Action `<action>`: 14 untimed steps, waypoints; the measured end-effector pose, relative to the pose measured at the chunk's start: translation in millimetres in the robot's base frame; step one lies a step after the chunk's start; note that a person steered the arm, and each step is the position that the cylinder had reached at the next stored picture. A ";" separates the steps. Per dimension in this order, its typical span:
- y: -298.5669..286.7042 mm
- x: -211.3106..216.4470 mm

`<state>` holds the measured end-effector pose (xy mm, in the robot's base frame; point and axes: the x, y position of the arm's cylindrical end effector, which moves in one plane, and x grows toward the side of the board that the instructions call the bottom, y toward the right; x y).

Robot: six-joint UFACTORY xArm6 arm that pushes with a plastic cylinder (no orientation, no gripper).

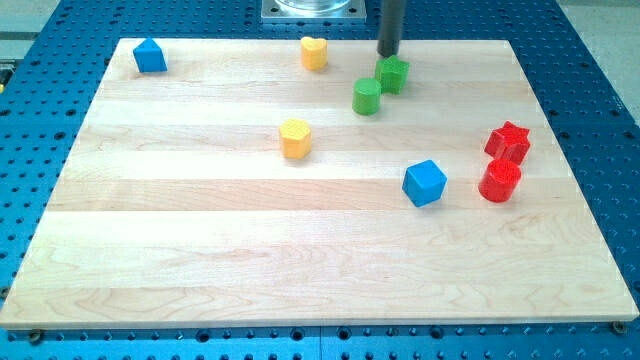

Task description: Move red star upwards

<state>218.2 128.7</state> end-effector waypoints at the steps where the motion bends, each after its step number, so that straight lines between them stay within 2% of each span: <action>1: 52.0 37.4; 3: 142.2 170.2; 4: 215.0 183.7; 5: 182.1 209.6; 6: 142.9 199.6; 8: 108.5 230.4; 9: 94.0 211.1; 10: 94.9 164.3; 11: 95.2 148.2; 12: 79.8 200.3; 13: 48.4 216.3; 14: 39.2 160.2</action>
<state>378.4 167.8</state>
